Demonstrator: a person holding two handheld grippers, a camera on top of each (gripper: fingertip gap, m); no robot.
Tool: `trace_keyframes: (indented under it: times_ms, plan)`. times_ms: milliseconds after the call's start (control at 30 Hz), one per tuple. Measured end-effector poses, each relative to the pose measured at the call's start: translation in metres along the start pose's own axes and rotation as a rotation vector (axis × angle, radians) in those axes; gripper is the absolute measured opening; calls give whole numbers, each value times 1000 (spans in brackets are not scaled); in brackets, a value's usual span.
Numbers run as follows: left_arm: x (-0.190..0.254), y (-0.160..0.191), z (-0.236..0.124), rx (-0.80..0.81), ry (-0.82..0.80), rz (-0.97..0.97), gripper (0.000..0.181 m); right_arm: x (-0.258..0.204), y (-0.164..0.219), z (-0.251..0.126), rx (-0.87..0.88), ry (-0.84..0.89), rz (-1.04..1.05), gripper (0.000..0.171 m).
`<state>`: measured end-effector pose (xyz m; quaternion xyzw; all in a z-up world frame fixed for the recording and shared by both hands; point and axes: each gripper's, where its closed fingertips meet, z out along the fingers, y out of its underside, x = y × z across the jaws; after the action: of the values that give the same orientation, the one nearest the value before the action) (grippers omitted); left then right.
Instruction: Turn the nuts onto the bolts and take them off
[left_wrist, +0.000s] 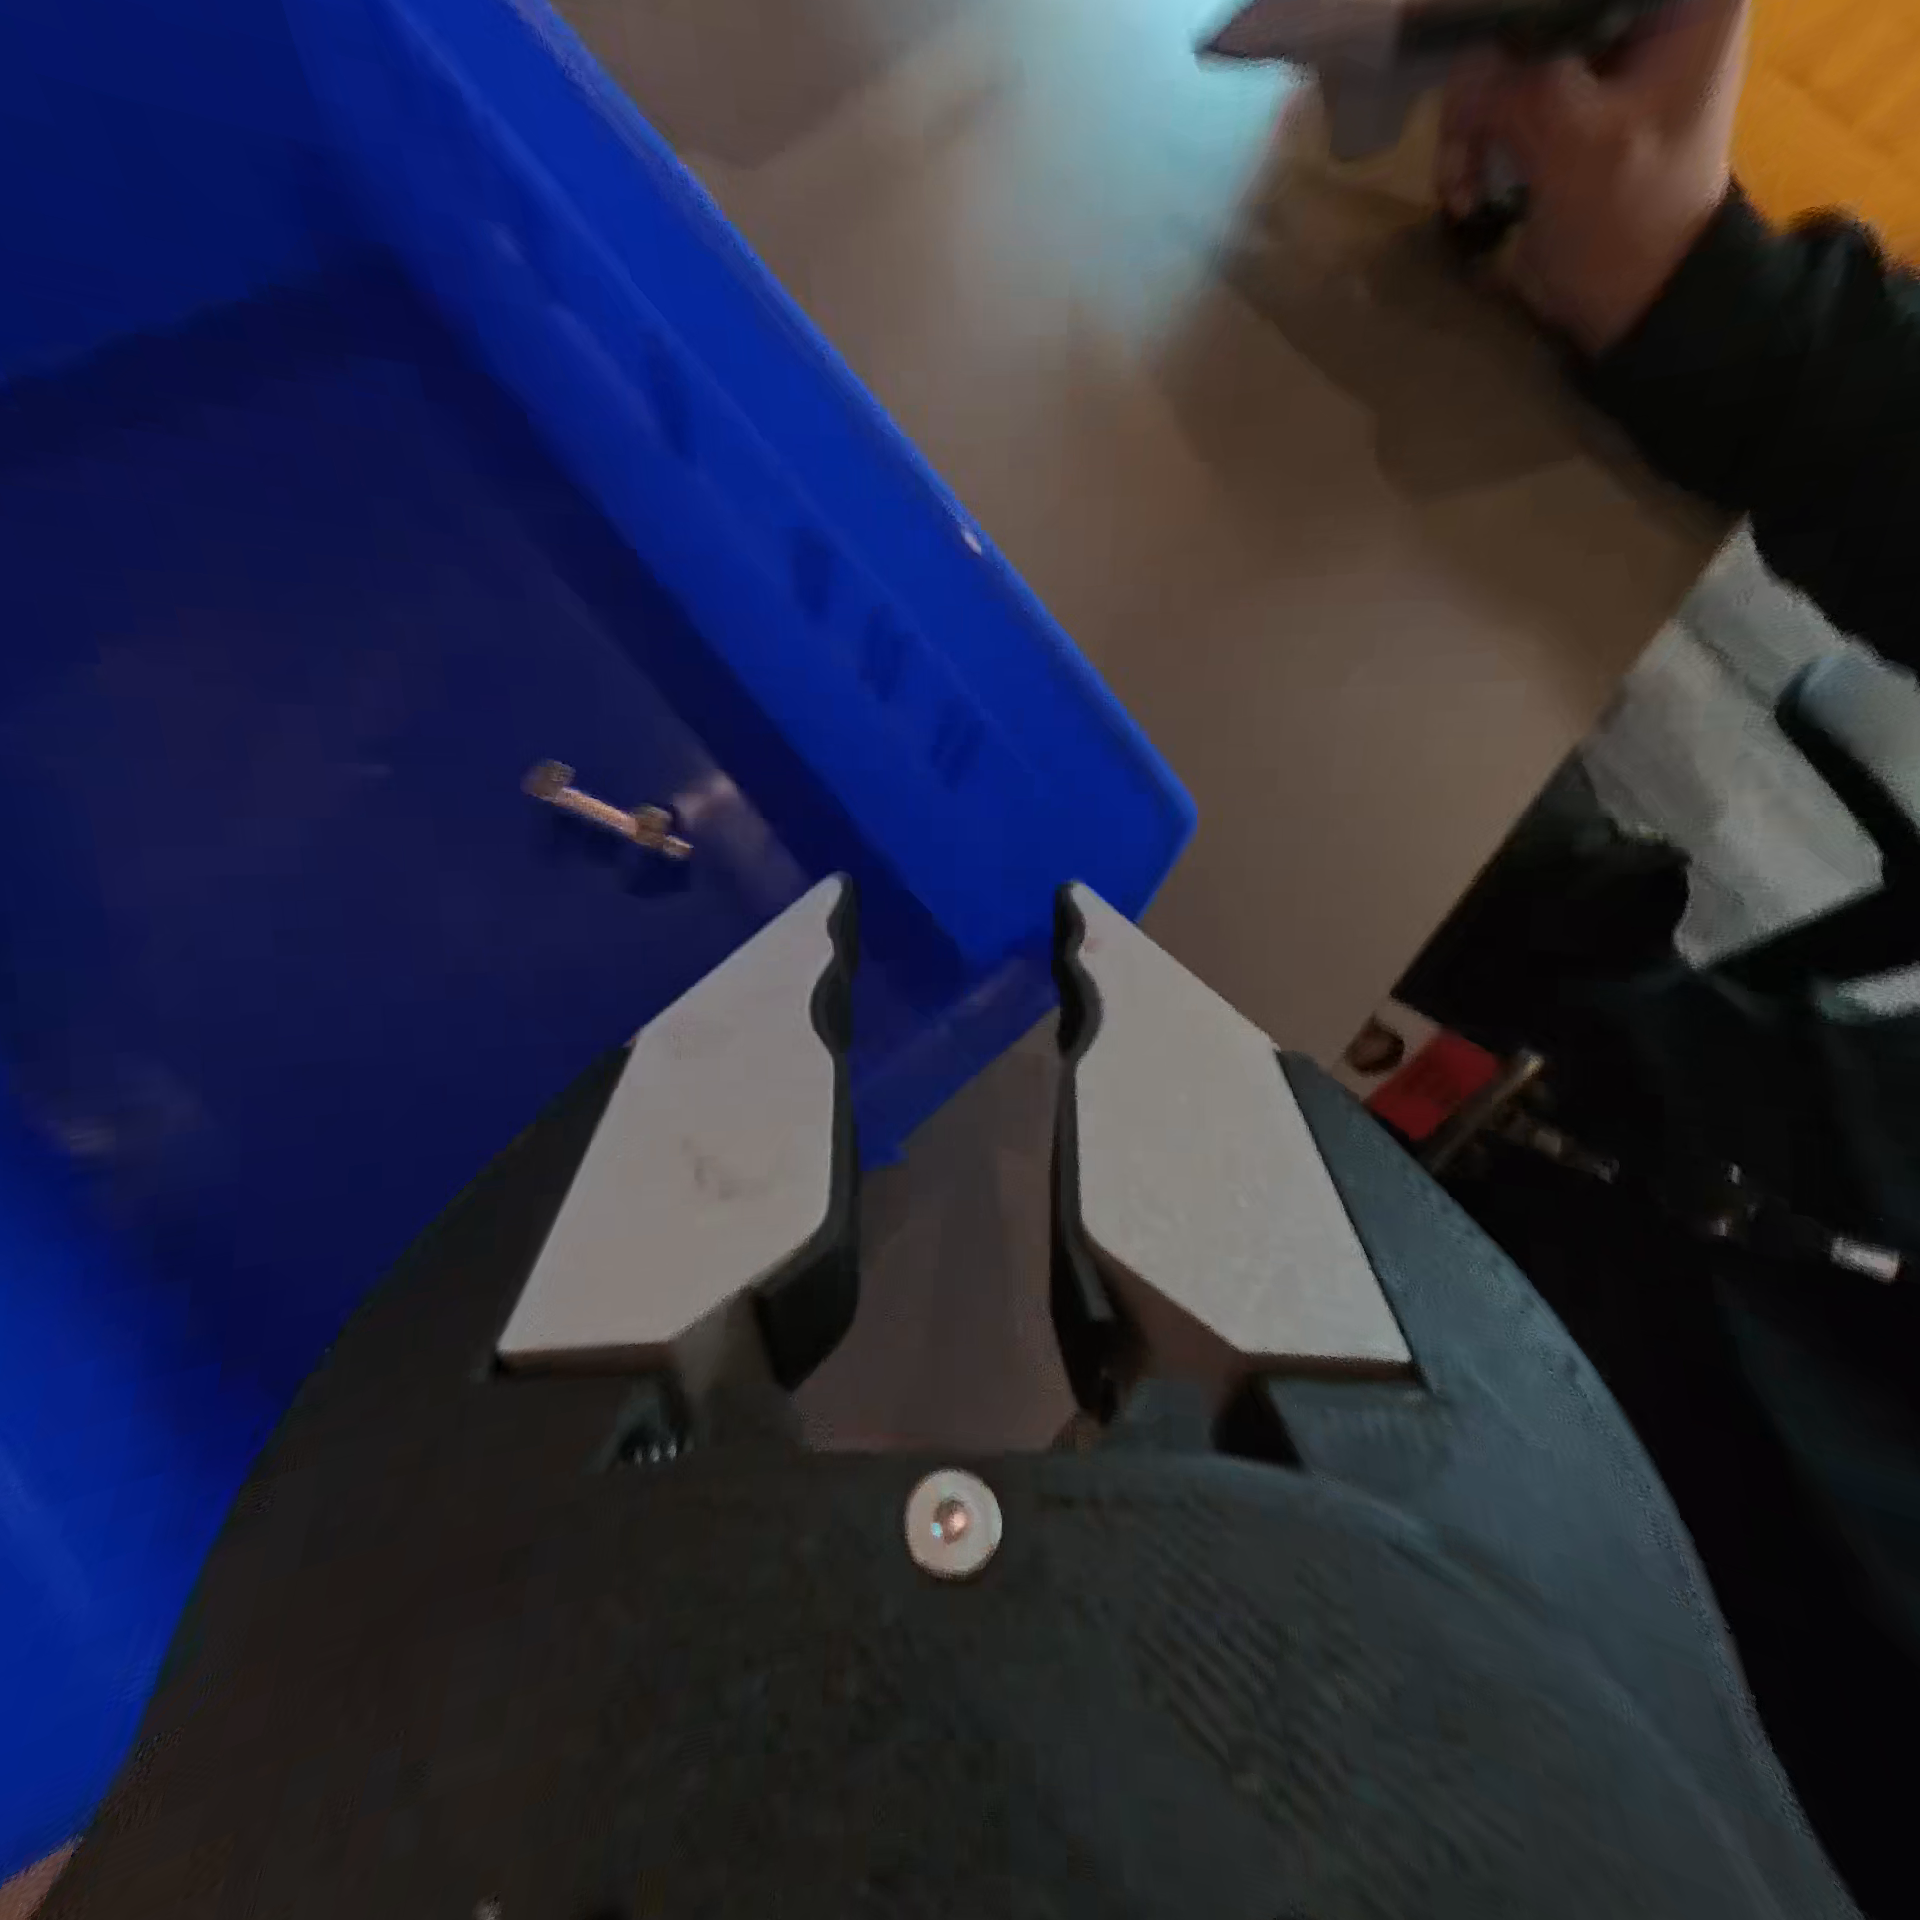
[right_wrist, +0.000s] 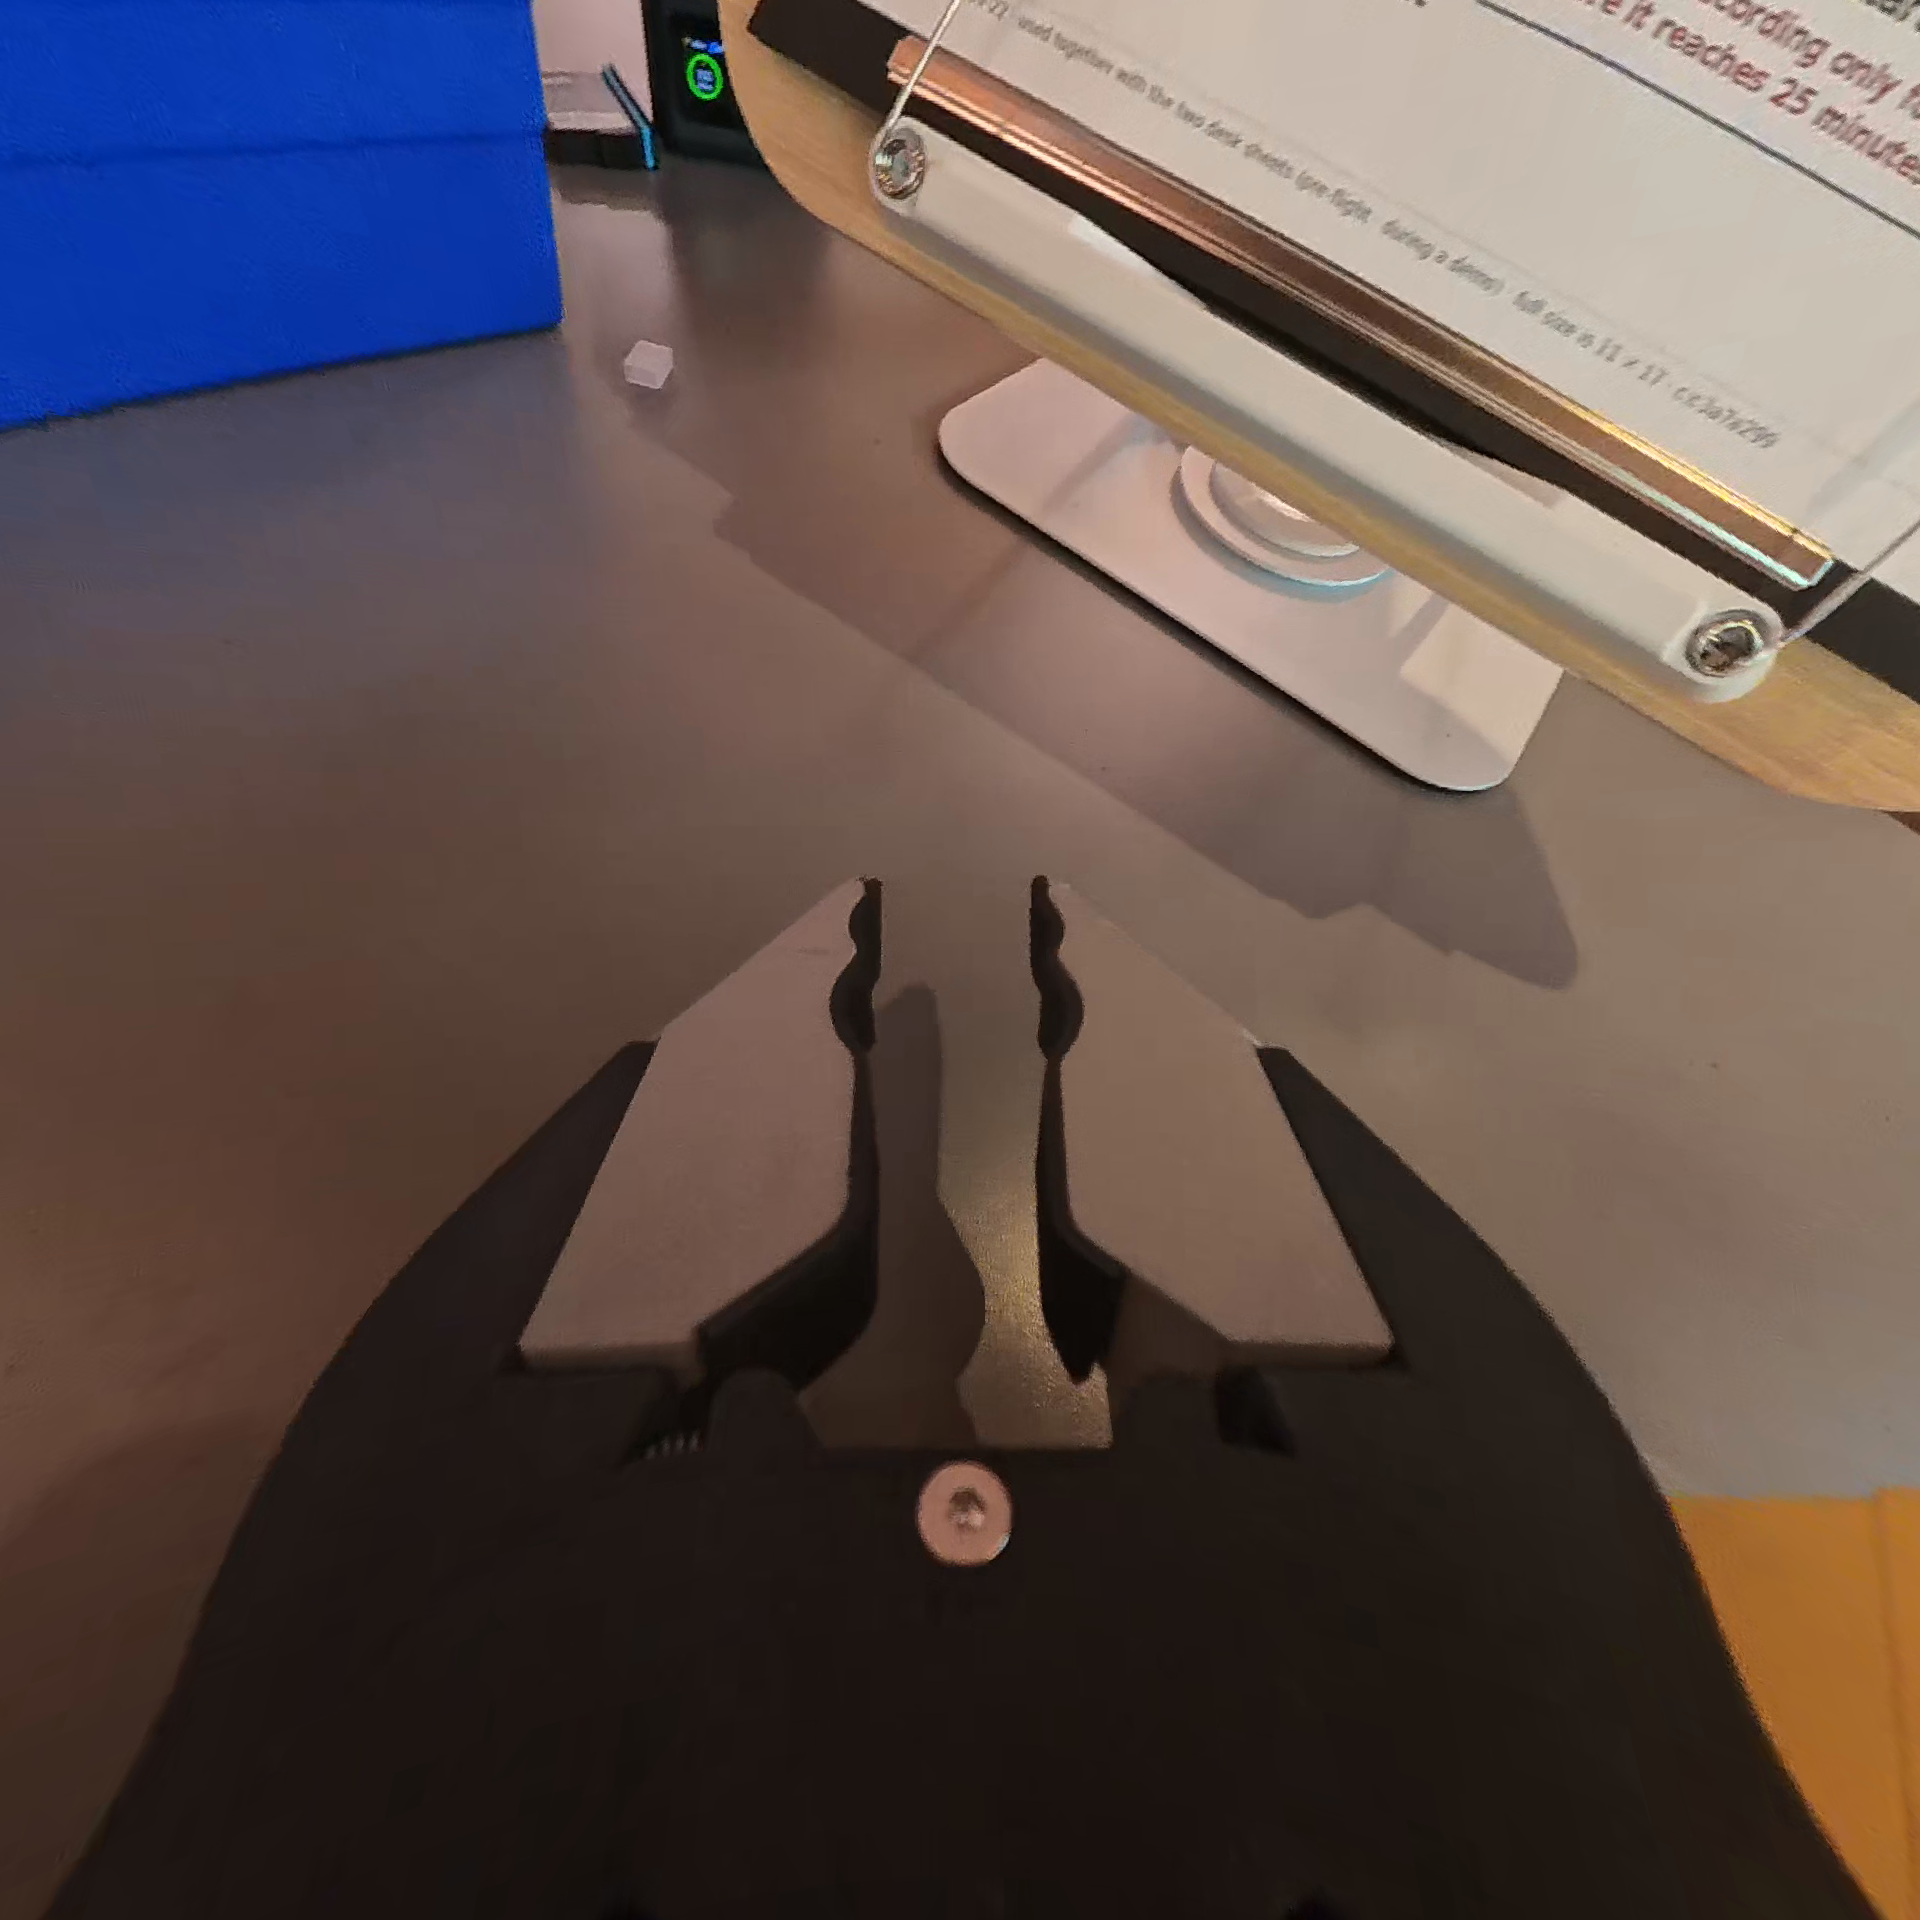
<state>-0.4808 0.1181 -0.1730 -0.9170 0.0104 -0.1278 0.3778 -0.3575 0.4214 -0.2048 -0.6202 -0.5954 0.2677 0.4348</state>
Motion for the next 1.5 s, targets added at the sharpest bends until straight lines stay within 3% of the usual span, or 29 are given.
trace_keyframes:
  times_ms: [33, 167, 267, 400, 467, 500, 600, 733, 933, 1033, 1133, 1233, 1300, 1367, 1500]
  plan:
    - [-5, -10, -9, 52, -19, -14, 35, 3, 1, 0, 0, 8, 19, 25]
    - [-38, -37, -31, 178, -156, -14, 31, 10, 1, -3, 14, 19, 96, 25]
    - [-62, -24, -5, -30, -174, 2, 42, 10, 1, -4, 21, 13, 112, 26]
    - [-81, -3, 38, -263, -90, -200, 52, 6, 2, -2, 2, 15, 77, 25]
    - [-91, 12, 53, -362, -123, -195, 51, 4, 2, -2, -3, 14, 54, 25]
    - [-95, 9, 55, -345, -148, -173, 44, 2, 2, -2, -4, 12, 49, 24]
    - [-99, 10, 54, -373, -168, -208, 44, 0, 0, -4, 15, -11, 61, 24]
    - [-90, 14, 54, -401, -137, -225, 18, 1, -4, -8, 52, -57, 137, 24]
    - [-99, 9, 45, -388, -253, -161, 17, 8, -8, -18, 125, -154, 308, 23]
    - [-101, -26, 19, -260, -352, -115, 17, 8, -9, -21, 143, -197, 359, 26]
    - [-76, -90, -14, -12, -431, -23, 16, 2, -12, -22, 149, -233, 353, 30]
    - [9, -146, -15, 210, -258, 102, 15, -20, -18, -25, 158, -329, 263, 28]
    - [74, -164, 11, 284, -78, 184, 15, -37, -22, -28, 158, -371, 177, 28]
    - [113, -161, 54, 256, 51, 198, 15, -52, -26, -31, 169, -392, 95, 27]
    - [125, -135, 156, 110, 99, 208, 15, -66, -24, -34, 155, -425, 33, 31]
